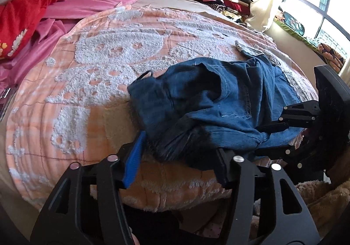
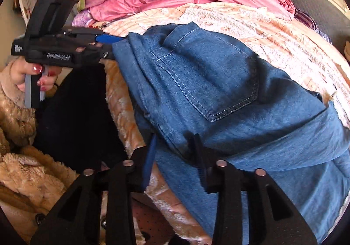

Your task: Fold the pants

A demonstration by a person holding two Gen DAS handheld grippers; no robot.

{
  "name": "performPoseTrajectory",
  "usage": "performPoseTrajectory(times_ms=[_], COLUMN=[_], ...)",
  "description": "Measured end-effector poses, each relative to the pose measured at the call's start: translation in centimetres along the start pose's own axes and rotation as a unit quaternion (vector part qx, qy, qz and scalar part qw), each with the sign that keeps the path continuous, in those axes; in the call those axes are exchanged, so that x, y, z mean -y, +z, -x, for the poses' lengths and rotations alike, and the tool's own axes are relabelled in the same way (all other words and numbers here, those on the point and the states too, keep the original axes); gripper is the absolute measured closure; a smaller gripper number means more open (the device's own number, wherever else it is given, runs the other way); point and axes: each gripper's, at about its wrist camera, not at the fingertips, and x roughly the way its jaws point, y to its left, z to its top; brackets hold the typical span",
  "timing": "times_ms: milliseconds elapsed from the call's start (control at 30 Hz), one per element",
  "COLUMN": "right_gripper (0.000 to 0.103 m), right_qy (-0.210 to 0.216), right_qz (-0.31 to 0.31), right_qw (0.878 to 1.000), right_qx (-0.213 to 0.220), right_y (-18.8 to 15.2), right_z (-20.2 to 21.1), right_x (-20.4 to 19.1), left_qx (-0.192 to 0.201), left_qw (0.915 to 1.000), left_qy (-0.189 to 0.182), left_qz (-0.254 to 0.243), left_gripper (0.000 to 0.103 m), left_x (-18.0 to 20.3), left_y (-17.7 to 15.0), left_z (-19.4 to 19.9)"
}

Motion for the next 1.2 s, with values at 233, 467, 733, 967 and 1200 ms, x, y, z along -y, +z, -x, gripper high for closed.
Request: performPoseTrajectory(times_ms=[233,467,733,967,1200], right_gripper=[0.061,0.049,0.049,0.049,0.051], right_qy=[0.012,0.026,-0.020,-0.046,-0.043], right_qz=[-0.025,-0.042,-0.128,-0.148,-0.211], right_qw=[1.000,0.998,0.986,0.986,0.976], right_qx=[0.002,0.027,0.106,0.068,0.033], right_y=[-0.3,-0.4,0.6,0.8,-0.9], right_z=[0.0,2.4,6.3,3.3,0.6], right_x=[0.4,-0.2,2.6,4.6,6.4], left_qx=[0.000,0.042,-0.013,-0.032,-0.029], left_qw=[0.9991,0.9978,0.9987,0.9987,0.9990], left_qy=[0.016,-0.030,-0.048,-0.012,-0.017], left_qz=[0.038,0.042,-0.014,-0.037,-0.031], left_gripper=[0.048,0.048,0.055,0.056,0.056], left_x=[-2.0,-0.4,4.7,5.5,5.3], left_y=[-1.0,0.9,2.1,0.6,0.5], left_z=[2.1,4.7,-1.3,-3.1,-3.3])
